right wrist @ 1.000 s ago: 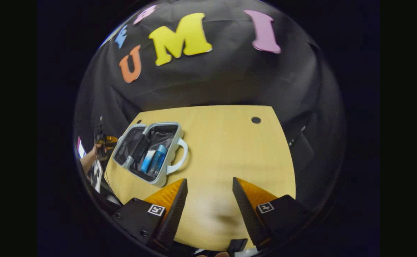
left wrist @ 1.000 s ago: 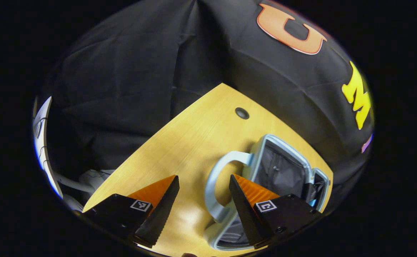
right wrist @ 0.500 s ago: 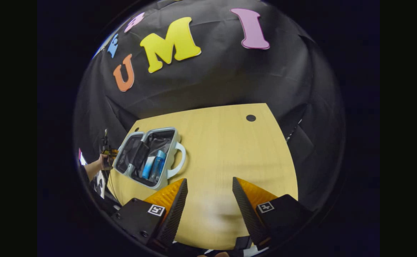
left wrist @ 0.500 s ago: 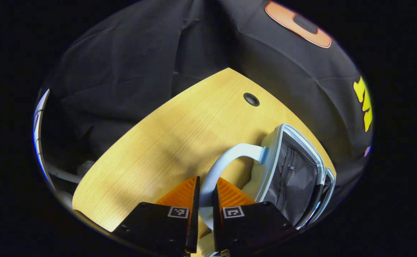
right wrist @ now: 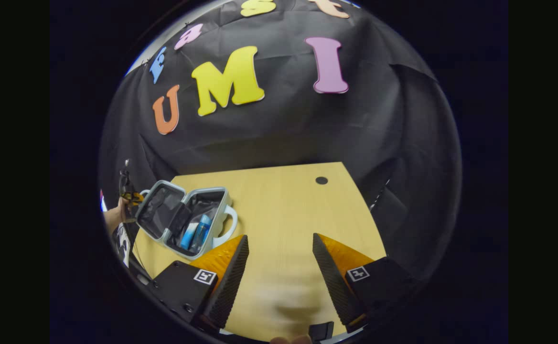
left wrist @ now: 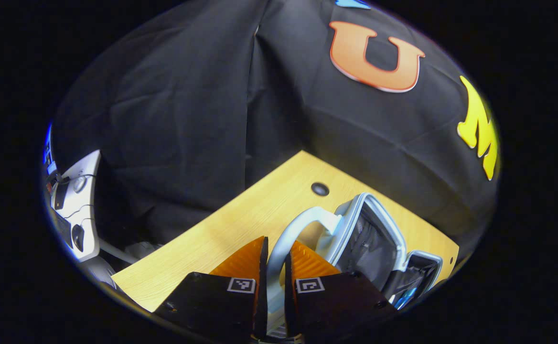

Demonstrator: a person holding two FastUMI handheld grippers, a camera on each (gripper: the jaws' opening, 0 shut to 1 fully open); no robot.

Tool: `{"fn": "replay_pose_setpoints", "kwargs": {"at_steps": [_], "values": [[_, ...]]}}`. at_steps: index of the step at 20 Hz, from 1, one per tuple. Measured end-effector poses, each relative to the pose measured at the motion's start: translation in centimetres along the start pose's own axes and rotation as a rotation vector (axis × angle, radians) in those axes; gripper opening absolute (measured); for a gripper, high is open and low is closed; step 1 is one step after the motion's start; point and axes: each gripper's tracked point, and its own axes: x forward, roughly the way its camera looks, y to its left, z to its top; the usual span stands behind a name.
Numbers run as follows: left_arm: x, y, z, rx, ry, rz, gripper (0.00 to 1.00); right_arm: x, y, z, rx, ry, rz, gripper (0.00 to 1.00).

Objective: First open the suitcase, pack the skin care products into it, and then close the suitcase.

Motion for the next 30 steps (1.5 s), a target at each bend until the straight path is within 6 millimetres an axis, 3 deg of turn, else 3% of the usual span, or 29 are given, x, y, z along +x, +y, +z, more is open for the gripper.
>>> {"fn": "replay_pose_setpoints", "kwargs": {"at_steps": [3,7,10,11,14,15,18,19,21,25,30], "values": [[-5.9,-3.9,3.0,0.035,-0.144,0.008,0.17,-1.6,-1.9,1.7,0.014,-0.09,-0.032,0.81],[-12.5,-11.6,3.8,0.145,-0.293,-0.023,0.17,-2.9,-3.6,2.1,0.049,-0.1,-0.032,0.82],[-16.5,-18.6,2.1,0.176,-0.355,-0.097,0.17,-4.7,-6.3,2.6,0.061,-0.117,-0.061,0.81],[-17.4,-20.7,1.1,0.184,-0.368,-0.123,0.17,-5.3,-7.3,2.8,0.052,-0.124,-0.076,0.78],[-19.4,-28.0,-2.8,0.214,-0.379,-0.215,0.17,-6.9,-9.6,3.6,0.046,-0.142,-0.108,0.82],[-19.8,-30.1,-4.6,0.222,-0.373,-0.248,0.17,-7.5,-10.2,3.8,0.043,-0.147,-0.115,0.78],[-20.1,-36.1,-10.9,0.233,-0.313,-0.339,0.17,-9.3,-12.0,4.0,0.016,-0.16,-0.143,0.82],[-20.0,-37.6,-12.9,0.253,-0.3,-0.359,0.17,-9.9,-12.6,4.2,-0.001,-0.168,-0.154,0.78],[-19.2,-39.6,-16.3,0.317,-0.273,-0.385,0.17,-10.9,-13.6,4.1,-0.028,-0.176,-0.178,0.82],[-16.7,-42.0,-20.7,0.406,-0.229,-0.421,0.17,-11.7,-15.3,2.6,-0.052,-0.137,-0.221,0.82],[-14.9,-43.0,-24.9,0.467,-0.175,-0.43,0.17,-12.1,-16.5,2.1,-0.071,-0.115,-0.263,0.82]]}}
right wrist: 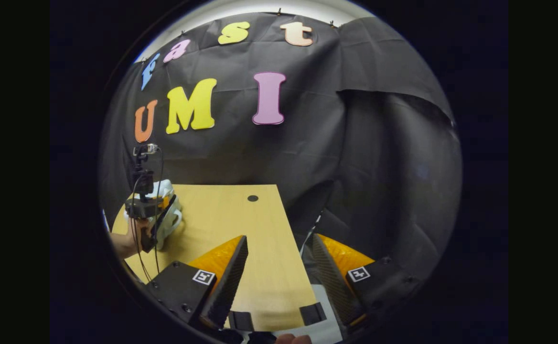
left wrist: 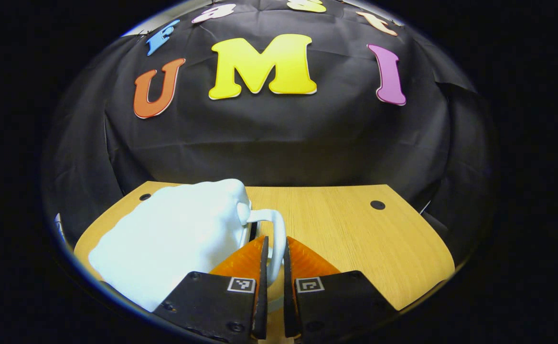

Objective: First open the suitcase, pack the skin care products into it, and then close the suitcase.

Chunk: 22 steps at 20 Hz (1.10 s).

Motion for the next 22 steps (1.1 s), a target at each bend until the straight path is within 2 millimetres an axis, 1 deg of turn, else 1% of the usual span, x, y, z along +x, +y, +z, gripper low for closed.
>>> {"fn": "replay_pose_setpoints", "kwargs": {"at_steps": [2,4,5,6,8,11,13,15,16,17,18,19,20,21,22], "values": [[0.9,-0.2,-0.6,0.019,0.012,-0.009,0.17,0.2,-0.1,-0.2,-0.003,0.008,-0.005,0.82],[1.3,-0.6,-1.1,0.043,0.012,-0.016,0.17,0.3,0.1,-0.3,-0.002,0.016,-0.007,0.82],[1.4,-0.9,-1.4,0.055,0.017,-0.022,0.17,0.4,0.1,-0.4,-0.003,0.02,-0.007,0.79],[1.5,-1.1,-2.0,0.069,0.024,-0.022,0.17,0.4,0.2,-0.5,-0.002,0.023,-0.007,0.82],[1.7,-1.7,-2.6,0.101,0.023,-0.016,0.17,0.6,0.5,-0.3,-0.001,0.024,-0.008,0.81],[1.7,-1.9,-3.2,0.143,0.008,0.015,0.17,0.5,0.6,-0.3,-0.005,0.025,-0.012,0.81],[1.7,-2.0,-3.7,0.172,0.004,0.032,0.17,0.6,0.7,-0.8,-0.01,0.042,-0.014,0.81],[1.8,-2.3,-3.9,0.2,-0.002,0.033,0.19,0.5,0.6,-1.1,-0.015,0.051,-0.017,0.81],[2.0,-2.5,-4.1,0.189,0.001,0.012,0.24,0.5,0.5,-1.1,-0.018,0.053,-0.019,0.81],[2.0,-3.2,-4.6,0.161,0.016,-0.019,0.36,0.4,0.4,-1.2,-0.022,0.054,-0.019,0.81],[1.6,-3.2,-4.7,0.155,0.017,-0.018,0.33,0.3,0.3,-1.2,-0.024,0.055,-0.021,0.81],[1.3,-3.6,-4.5,0.147,0.013,-0.036,0.36,0.4,0.2,-1.1,-0.021,0.054,-0.02,0.81],[0.9,-4.0,-4.3,0.141,0.004,-0.049,0.48,0.4,0.2,-1.0,-0.017,0.052,-0.02,0.81],[0.3,-4.4,-4.1,0.139,-0.006,-0.06,0.55,0.4,0.3,-0.8,-0.013,0.047,-0.016,0.81],[-0.4,-4.7,-3.6,0.143,-0.022,-0.064,0.66,0.5,0.5,-0.7,-0.011,0.039,-0.01,0.81]]}}
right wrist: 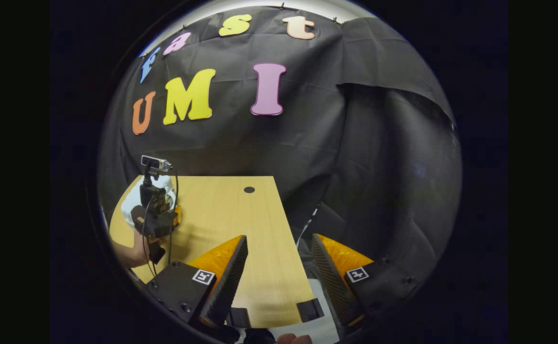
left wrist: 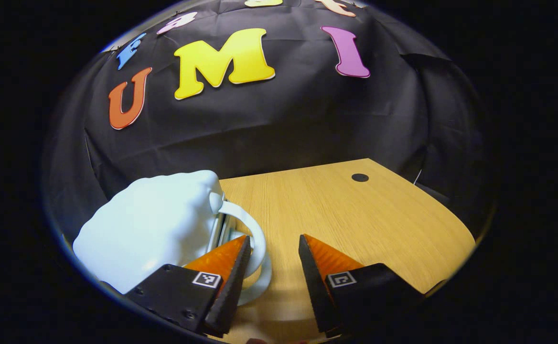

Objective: First open the suitcase, pack the skin care products into it, and then close the suitcase.

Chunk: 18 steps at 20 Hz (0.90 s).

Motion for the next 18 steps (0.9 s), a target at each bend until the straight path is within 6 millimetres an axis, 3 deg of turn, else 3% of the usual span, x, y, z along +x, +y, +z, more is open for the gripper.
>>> {"fn": "replay_pose_setpoints", "kwargs": {"at_steps": [2,5,8,11,13,14,15,18], "values": [[-1.9,0.0,2.5,0.02,-0.063,-0.001,0.79,0.2,0.5,0.9,-0.002,-0.029,0.018,0.81],[-5.9,0.5,8.5,-0.004,-0.162,-0.004,0.88,1.0,2.2,3.7,0.023,-0.099,0.069,0.81],[-10.5,2.5,16.0,-0.043,-0.268,0.006,0.92,2.0,5.2,7.7,0.036,-0.211,0.133,0.79],[-15.6,4.8,21.6,-0.062,-0.372,0.056,0.95,2.0,9.9,12.2,0.033,-0.301,0.242,0.81],[-17.6,6.1,23.3,-0.079,-0.395,0.079,0.95,1.8,12.2,15.2,0.037,-0.373,0.287,0.81],[-18.6,6.7,23.7,-0.098,-0.398,0.094,1.0,1.8,13.0,16.3,0.037,-0.405,0.295,0.81],[-19.6,7.1,23.8,-0.123,-0.401,0.105,0.96,1.4,13.9,17.3,0.034,-0.436,0.302,0.81],[-21.3,8.3,23.3,-0.183,-0.393,0.141,0.96,0.0,15.7,18.6,0.008,-0.517,0.298,0.81]]}}
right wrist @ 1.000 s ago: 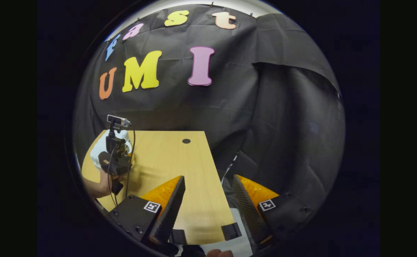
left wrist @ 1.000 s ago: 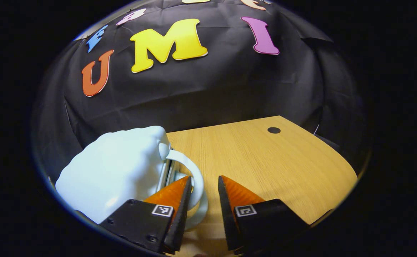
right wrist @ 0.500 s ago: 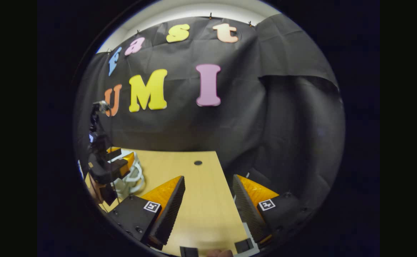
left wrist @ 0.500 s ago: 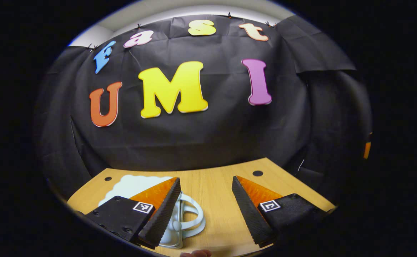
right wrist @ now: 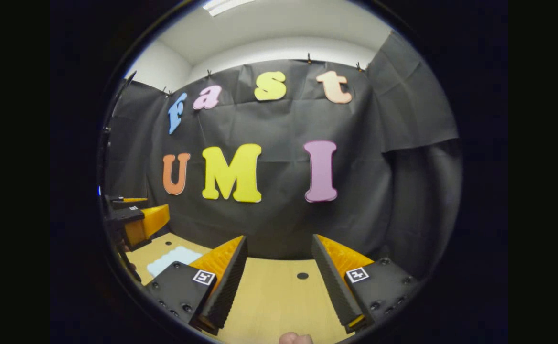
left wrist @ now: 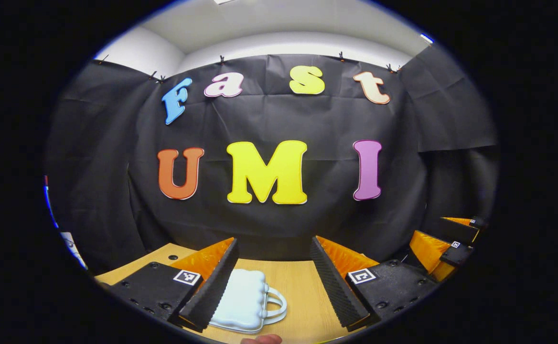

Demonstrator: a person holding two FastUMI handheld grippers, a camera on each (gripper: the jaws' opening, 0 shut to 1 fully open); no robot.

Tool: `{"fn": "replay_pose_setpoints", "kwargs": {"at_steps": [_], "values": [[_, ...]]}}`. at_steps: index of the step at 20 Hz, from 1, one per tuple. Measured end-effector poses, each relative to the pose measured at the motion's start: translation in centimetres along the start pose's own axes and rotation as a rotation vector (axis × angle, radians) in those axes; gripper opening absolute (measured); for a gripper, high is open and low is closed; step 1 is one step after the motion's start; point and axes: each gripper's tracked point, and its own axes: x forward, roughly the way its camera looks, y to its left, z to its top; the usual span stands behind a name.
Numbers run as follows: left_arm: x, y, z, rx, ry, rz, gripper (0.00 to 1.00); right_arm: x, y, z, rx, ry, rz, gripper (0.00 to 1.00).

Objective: First open the suitcase, pack the skin care products into it, and then close the suitcase.

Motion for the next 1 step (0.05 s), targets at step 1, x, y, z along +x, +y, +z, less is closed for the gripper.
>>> {"fn": "replay_pose_setpoints", "kwargs": {"at_steps": [1], "values": [[-0.27,0.26,-0.05,-0.009,0.003,0.005,0.96,-0.19,0.58,0.26,-0.011,-0.016,0.006,0.81]]}}
